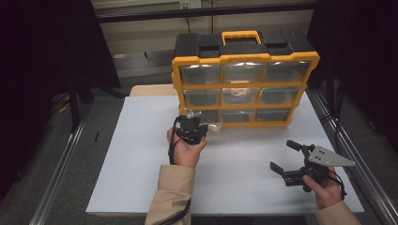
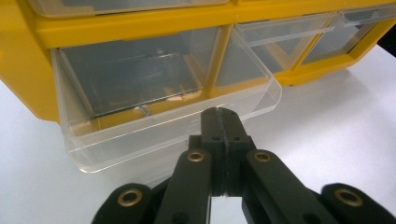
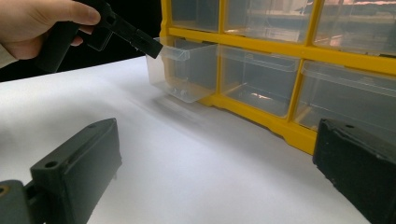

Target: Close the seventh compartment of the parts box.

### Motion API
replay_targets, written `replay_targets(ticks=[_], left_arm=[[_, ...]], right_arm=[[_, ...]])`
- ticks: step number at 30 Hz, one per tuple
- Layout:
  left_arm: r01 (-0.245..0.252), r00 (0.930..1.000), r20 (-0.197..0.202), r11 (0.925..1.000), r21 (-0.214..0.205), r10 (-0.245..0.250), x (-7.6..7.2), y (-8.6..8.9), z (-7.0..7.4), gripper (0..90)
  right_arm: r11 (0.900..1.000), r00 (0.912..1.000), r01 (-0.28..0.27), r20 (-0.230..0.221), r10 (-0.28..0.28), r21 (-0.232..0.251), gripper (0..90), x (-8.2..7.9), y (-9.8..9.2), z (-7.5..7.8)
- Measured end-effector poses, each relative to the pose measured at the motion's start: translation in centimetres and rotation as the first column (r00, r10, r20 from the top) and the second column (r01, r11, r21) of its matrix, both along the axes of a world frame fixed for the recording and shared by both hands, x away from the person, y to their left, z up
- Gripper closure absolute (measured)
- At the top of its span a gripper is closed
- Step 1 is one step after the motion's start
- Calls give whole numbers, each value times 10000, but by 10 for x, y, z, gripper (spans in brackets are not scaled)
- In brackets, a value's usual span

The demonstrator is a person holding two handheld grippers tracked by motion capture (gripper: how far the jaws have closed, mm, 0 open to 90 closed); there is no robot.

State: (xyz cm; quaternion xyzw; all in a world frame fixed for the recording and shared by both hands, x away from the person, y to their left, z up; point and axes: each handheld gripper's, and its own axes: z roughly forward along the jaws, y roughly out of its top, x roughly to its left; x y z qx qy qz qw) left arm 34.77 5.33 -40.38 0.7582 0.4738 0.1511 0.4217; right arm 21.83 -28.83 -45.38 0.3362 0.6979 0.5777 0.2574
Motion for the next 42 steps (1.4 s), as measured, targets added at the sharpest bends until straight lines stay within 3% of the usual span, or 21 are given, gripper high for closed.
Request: replay_targets(ticks=[5, 9, 13, 15, 17, 21, 22, 23, 42], left_arm=[[158, 9999, -23, 9997, 186, -157, 2, 1, 2, 900], [-80, 9999, 79, 10000, -39, 80, 3, -1, 1, 900], [100, 9999, 38, 9997, 201, -101, 4, 0, 1, 900], [-86, 9999, 97, 10000, 2, 86, 4, -2, 1, 900], [85, 9999, 84, 9997, 233, -87, 5, -1, 1, 900], [-63, 9999, 141, 9999, 102, 62, 6, -3, 0, 900], [46, 9999, 126, 9995, 297, -50, 7, -2, 1, 900], [-22, 9999, 124, 9999, 163, 20, 7, -3, 1, 900], [-127, 9999, 14, 9996, 266, 127, 6, 0, -3, 900]], right_arm=[[10000, 10000, 16, 37, -17, 77, 7, 0, 0, 0], [10000, 10000, 48, 67, -48, 71, 7, 0, -1, 0], [9999, 10000, 65, 56, -65, 84, 7, 0, -1, 0], [10000, 10000, 51, 47, -51, 85, 7, 0, 0, 0], [10000, 10000, 8, 55, -8, 38, 7, 0, -1, 0], [10000, 10000, 55, 35, -55, 75, 7, -1, 0, 0], [10000, 10000, 38, 46, -38, 60, 7, -1, 0, 0], [10000, 10000, 25, 35, -25, 60, 7, -1, -1, 1], [10000, 10000, 36, 35, -36, 89, 7, -1, 0, 0]])
